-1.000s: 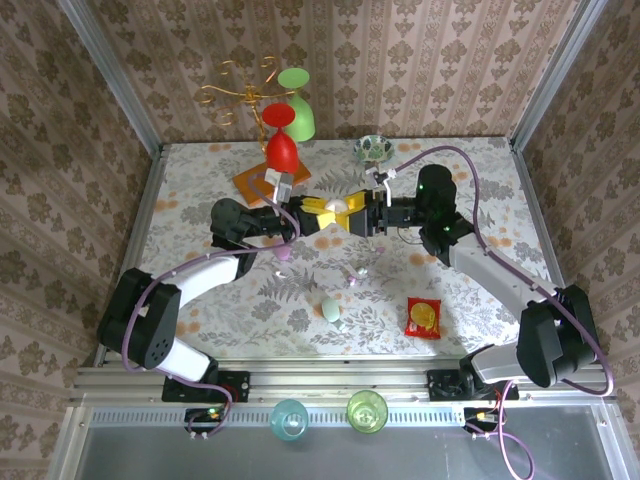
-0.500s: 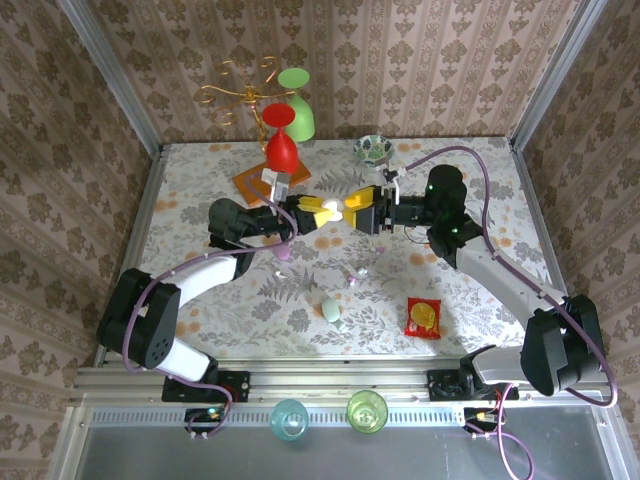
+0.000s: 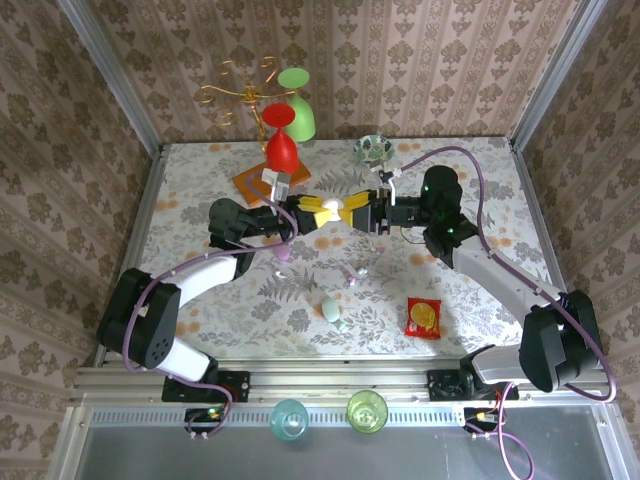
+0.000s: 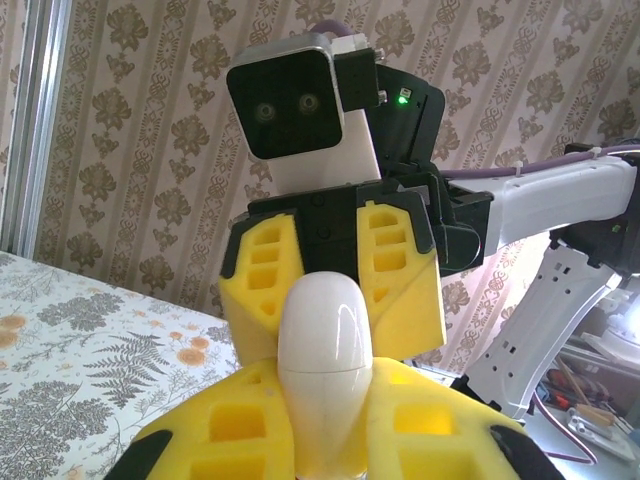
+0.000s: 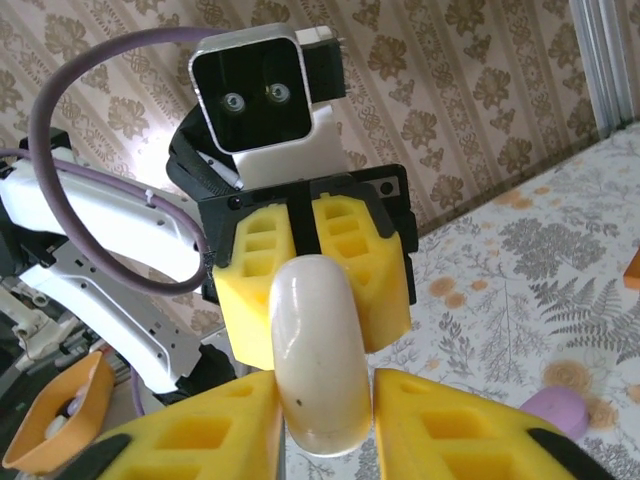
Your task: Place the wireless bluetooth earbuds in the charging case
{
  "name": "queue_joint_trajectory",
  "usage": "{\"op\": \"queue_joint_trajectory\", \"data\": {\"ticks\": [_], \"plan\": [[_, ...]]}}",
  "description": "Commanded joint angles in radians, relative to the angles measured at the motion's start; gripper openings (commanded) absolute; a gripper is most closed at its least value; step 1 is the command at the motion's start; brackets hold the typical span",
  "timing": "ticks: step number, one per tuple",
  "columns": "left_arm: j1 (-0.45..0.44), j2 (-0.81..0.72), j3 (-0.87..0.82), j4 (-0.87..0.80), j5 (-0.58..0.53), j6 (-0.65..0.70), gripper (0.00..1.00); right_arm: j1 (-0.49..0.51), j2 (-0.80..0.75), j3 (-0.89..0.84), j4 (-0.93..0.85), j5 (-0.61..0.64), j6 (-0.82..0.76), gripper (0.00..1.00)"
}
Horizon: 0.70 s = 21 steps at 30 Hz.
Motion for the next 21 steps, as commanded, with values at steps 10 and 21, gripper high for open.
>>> {"op": "queue_joint_trajectory", "data": {"ticks": [10,21], "plan": [[-0.018,0.010,0.044,0.038,0.018,-0.014,0.27,0.004,-0.010,0.022,-0.019,0.002,-0.029,0.15],[-0.022,0.008,0.027,0.037,0.049,0.000,0.34,0.004,-0.009,0.021,-0.023,0.010,-0.025,0.15]]}}
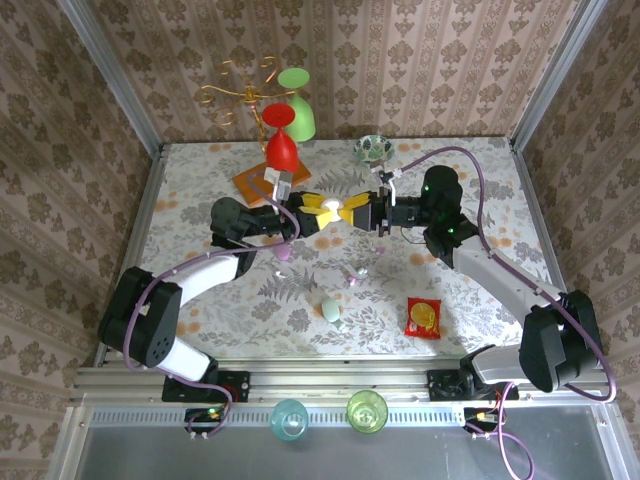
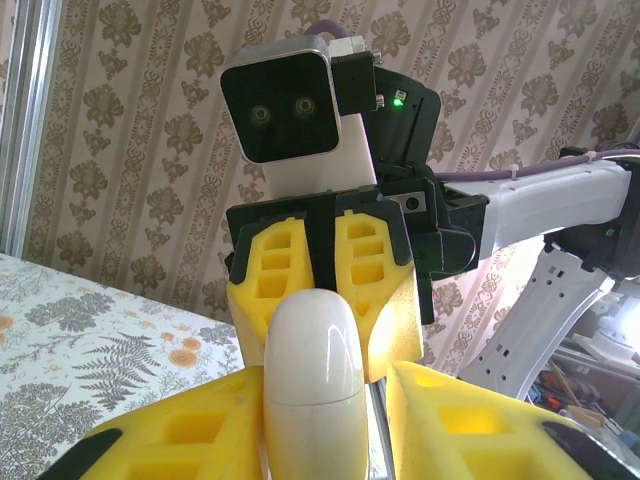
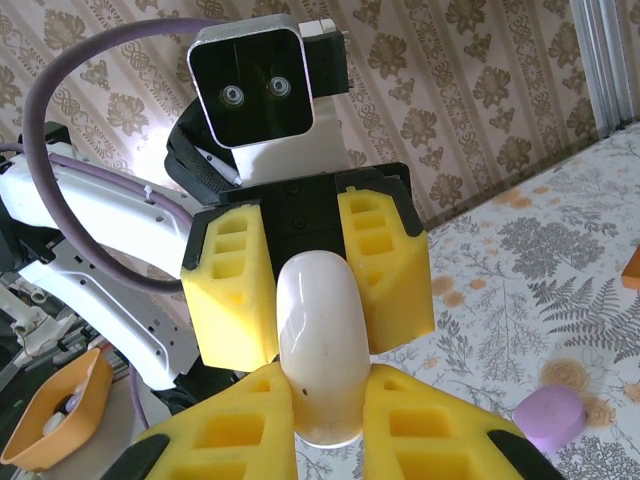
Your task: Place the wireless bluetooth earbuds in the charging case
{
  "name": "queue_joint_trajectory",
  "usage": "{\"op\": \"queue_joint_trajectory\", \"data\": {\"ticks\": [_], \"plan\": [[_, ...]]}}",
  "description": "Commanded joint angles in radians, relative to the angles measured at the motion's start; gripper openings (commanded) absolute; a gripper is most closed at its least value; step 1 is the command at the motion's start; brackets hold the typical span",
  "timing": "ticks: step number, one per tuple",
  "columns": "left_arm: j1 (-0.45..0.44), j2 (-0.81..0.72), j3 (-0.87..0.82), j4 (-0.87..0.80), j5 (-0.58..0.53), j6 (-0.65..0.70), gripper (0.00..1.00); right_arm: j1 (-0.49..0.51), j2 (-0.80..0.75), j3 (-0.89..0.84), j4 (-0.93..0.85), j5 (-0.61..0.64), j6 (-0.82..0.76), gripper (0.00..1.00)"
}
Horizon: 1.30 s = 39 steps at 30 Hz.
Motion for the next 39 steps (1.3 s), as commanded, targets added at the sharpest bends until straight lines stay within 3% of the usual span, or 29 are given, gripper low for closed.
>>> {"op": "queue_joint_trajectory", "data": {"ticks": [1,9,12,17,23,27,32,39], "plan": [[-0.009,-0.002,0.010,0.039,0.049,0.020,0.35,0.004,-0.008,0.023,-0.014,0.013,-0.013,0.15],[-0.020,-0.011,0.000,0.039,0.077,0.067,0.34,0.004,-0.004,0.029,-0.012,0.001,-0.002,0.15],[-0.023,-0.017,-0.012,0.039,0.074,0.090,0.42,0.007,-0.003,0.029,0.001,-0.001,0.010,0.15],[-0.024,-0.021,-0.017,0.039,0.072,0.095,0.42,0.008,-0.001,0.031,-0.003,-0.001,0.010,0.15],[-0.024,-0.024,-0.022,0.038,0.075,0.107,0.29,0.015,0.000,0.034,-0.019,-0.005,0.004,0.15],[-0.027,-0.027,-0.028,0.038,0.076,0.133,0.13,0.016,-0.005,0.034,-0.041,0.005,-0.007,0.16],[-0.030,-0.033,-0.034,0.039,0.078,0.159,0.07,0.017,-0.018,0.042,-0.087,0.066,-0.024,0.39],[-0.037,-0.068,-0.073,0.038,0.078,0.244,0.05,0.010,-0.021,0.056,-0.111,0.197,0.002,0.48]]}}
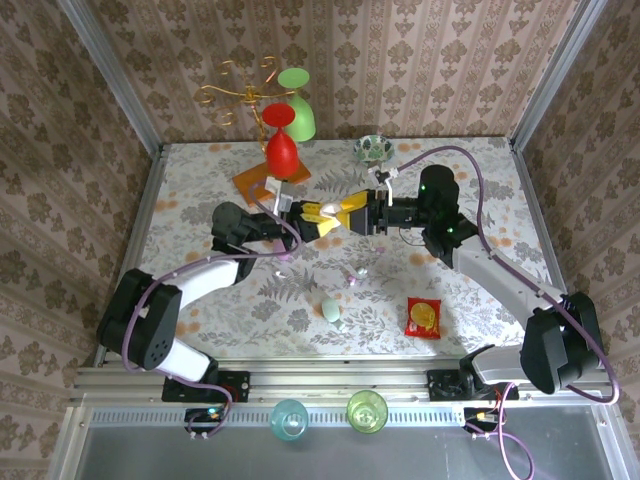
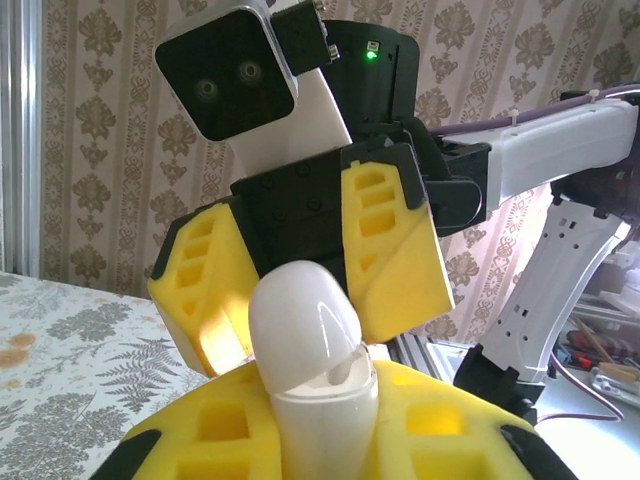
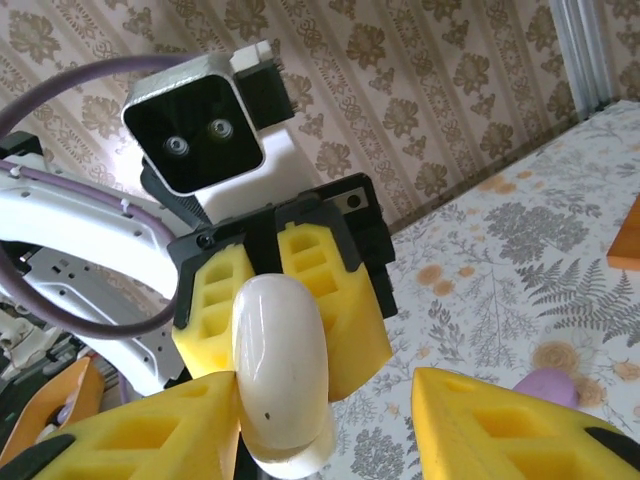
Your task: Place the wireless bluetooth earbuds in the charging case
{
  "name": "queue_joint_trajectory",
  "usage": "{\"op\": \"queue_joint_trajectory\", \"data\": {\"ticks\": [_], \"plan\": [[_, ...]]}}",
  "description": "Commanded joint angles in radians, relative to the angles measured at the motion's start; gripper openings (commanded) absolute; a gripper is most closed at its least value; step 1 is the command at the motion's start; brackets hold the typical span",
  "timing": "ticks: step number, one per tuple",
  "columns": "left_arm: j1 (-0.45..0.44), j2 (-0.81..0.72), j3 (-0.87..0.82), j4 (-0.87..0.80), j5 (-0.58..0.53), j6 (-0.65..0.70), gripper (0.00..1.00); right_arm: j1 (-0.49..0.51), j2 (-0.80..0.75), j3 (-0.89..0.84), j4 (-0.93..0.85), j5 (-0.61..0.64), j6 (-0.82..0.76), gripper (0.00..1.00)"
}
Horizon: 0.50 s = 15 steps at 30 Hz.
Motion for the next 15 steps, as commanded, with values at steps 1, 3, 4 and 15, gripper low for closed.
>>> {"op": "queue_joint_trajectory", "data": {"ticks": [1,3,4,15], "plan": [[-0.023,-0.050,-0.026,0.039,0.065,0.092,0.05,-0.007,-0.011,0.034,-0.014,0.138,0.026,0.49],[-0.023,-0.054,-0.037,0.039,0.064,0.116,0.05,-0.009,-0.008,0.036,-0.006,0.140,0.034,0.53],[-0.022,-0.056,-0.041,0.039,0.062,0.127,0.04,-0.009,-0.005,0.039,-0.004,0.138,0.036,0.55],[-0.023,-0.059,-0.060,0.039,0.032,0.210,0.03,-0.008,-0.038,0.042,-0.059,0.141,0.000,0.77]]}}
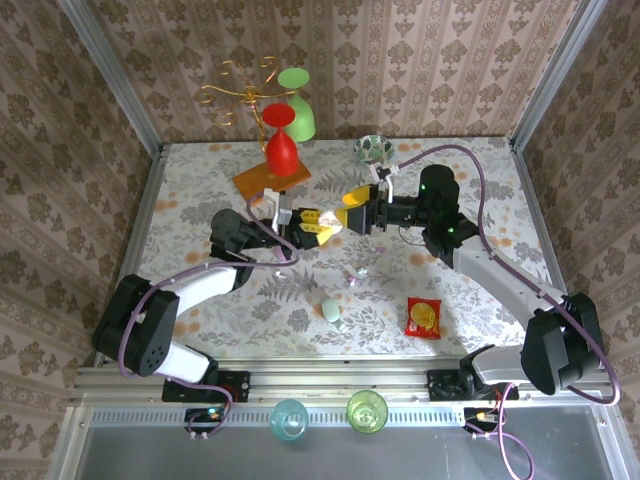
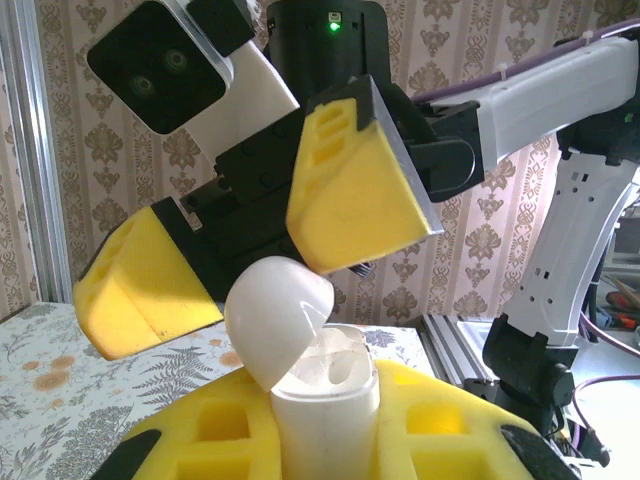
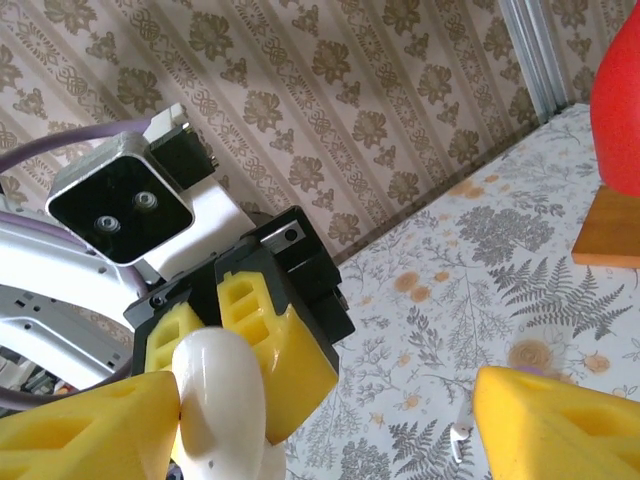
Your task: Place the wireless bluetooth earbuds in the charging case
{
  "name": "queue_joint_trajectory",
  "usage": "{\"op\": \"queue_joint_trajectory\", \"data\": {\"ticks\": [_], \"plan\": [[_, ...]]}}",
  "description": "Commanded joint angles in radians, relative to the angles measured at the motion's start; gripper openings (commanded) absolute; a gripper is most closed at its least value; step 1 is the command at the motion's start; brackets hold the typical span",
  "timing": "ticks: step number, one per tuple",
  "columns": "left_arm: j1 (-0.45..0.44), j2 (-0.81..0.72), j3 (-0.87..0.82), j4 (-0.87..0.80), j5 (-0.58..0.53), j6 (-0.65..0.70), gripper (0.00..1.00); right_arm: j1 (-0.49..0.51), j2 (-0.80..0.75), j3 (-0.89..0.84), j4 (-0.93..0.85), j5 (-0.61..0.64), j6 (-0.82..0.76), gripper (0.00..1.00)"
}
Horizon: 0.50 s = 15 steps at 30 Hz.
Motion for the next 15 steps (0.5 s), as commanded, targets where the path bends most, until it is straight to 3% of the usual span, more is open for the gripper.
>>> {"op": "queue_joint_trajectory", "data": {"ticks": [1,7,11,15], "plan": [[-0.016,-0.027,0.000,0.039,0.036,0.043,0.03,-0.007,-0.031,0.041,-0.058,0.075,-0.037,0.77],[-0.018,-0.029,0.019,0.038,0.038,0.023,0.03,-0.004,0.002,0.077,-0.157,0.116,-0.095,0.77],[-0.016,-0.018,0.016,0.038,0.025,0.022,0.03,0.001,-0.013,0.050,-0.065,0.034,-0.083,0.84],[-0.016,-0.001,0.024,0.038,0.007,0.017,0.03,0.049,-0.033,0.039,-0.110,-0.044,-0.215,0.93]]}}
